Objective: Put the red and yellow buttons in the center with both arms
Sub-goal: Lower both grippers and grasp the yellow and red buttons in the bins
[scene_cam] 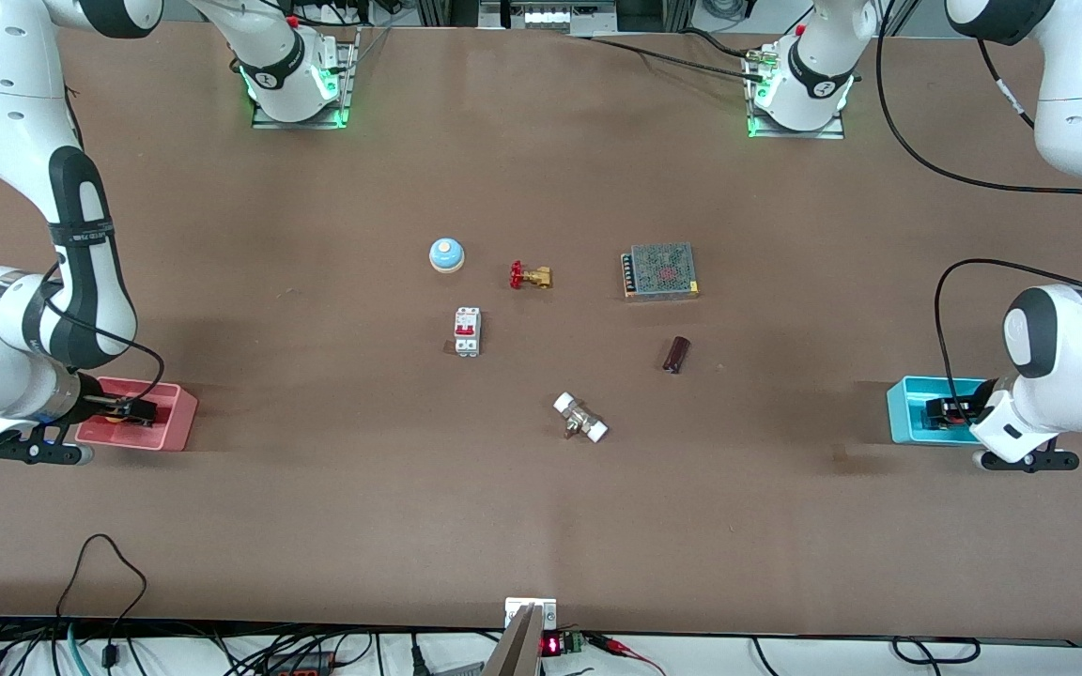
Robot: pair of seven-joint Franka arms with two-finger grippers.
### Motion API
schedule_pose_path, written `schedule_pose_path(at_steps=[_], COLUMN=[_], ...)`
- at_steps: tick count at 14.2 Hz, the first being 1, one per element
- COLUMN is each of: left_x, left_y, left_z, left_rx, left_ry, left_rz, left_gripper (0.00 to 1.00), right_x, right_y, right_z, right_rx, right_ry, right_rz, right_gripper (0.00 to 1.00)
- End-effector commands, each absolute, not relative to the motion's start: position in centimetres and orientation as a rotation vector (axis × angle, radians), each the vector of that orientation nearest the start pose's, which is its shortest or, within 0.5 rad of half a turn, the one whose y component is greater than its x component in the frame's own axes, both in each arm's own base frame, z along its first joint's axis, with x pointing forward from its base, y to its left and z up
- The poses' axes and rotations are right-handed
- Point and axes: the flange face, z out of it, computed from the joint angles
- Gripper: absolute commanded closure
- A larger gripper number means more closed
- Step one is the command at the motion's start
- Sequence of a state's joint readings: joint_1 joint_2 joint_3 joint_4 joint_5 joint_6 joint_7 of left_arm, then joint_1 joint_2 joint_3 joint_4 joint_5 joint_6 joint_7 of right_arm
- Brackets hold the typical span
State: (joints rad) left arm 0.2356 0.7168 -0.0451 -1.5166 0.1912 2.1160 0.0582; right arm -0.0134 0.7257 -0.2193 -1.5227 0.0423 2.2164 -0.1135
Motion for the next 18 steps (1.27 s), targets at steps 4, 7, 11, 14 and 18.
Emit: schedule_pose_path(at_steps=[4, 7, 11, 14, 18], left_x=[68.9, 69.2, 69.3, 69.0, 68.4], left_y=[14.7, 14.6, 14.0, 11.6, 6.6], left_z=[24.0, 25.0, 30.2, 34.1, 36.5], left_rx=[-3.013, -3.010, -2.993, -2.986, -2.989], left_ry=[-0.047, -0.049, -0.019, 0.006, 0.011], left_rz=[0.174, 0.153, 0.102, 0.121, 0.161], left_gripper=[0.68, 0.74, 0.76, 0.76, 0.76], right_x=[69.9, 69.8, 69.7, 69.7, 69.7], right_y=[-14.0, -15.1, -15.7, -15.8, -15.7], right_z=[23.1, 22.8, 22.5, 22.4, 22.6], right_rx=[-3.207, -3.194, -3.195, -3.194, -3.193], right_ry=[0.160, 0.197, 0.195, 0.196, 0.195], right_rz=[0.034, 0.021, 0.012, 0.014, 0.009], right_gripper=[0.04, 0.05, 0.06, 0.21, 0.66])
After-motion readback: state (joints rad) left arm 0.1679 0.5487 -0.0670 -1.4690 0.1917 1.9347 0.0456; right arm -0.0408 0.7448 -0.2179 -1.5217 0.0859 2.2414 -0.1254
